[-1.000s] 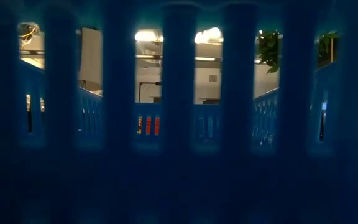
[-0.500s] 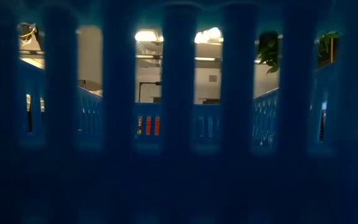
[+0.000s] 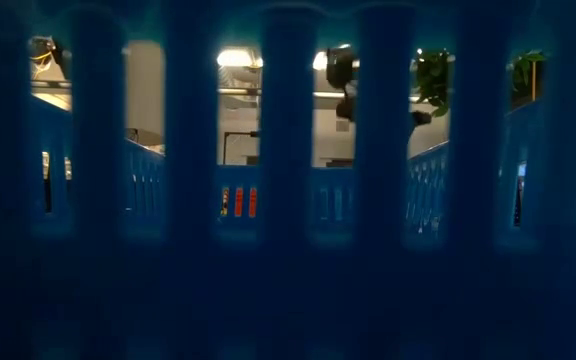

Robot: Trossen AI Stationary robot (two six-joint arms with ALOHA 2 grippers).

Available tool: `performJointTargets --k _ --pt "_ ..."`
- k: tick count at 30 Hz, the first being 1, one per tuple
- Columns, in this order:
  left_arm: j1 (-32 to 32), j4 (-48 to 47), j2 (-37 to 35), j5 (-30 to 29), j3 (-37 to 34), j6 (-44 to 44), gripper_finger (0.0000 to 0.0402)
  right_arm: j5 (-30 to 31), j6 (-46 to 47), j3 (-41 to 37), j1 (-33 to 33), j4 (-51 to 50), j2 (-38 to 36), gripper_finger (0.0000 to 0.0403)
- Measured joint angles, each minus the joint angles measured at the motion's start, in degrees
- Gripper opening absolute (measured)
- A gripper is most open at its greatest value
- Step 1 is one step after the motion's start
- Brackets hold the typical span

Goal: Stack baskets by color
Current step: Stack the top black bin on top of the bottom right black bin

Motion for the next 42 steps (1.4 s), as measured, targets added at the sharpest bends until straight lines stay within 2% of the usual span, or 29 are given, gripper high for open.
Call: performJointTargets --k 10,29,33,37,42 --pt "0.0 0.1 0.0 -6.2 0.0 3.5 0.0084 -0.8 -1.2 0.0 -3.4 0.3 7.4 0.0149" --pt "0.0 0.2 0.0 -6.3 0.0 3.5 0.0084 0.8 -3.2 0.0 -7.3 4.9 13.5 0.0145" --pt "0.0 0.2 0.0 -6.3 0.0 3.5 0.0084 3.9 -5.6 0.0 -7.5 6.8 13.5 0.0104" --pt "0.0 0.2 0.0 -6.3 0.0 3.5 0.0084 5.3 -7.3 0.0 -7.5 8.3 13.5 0.0025" --pt "0.0 0.2 0.0 -6.3 0.0 3.5 0.0084 5.2 -9.1 0.0 -7.4 9.7 13.5 0.0014"
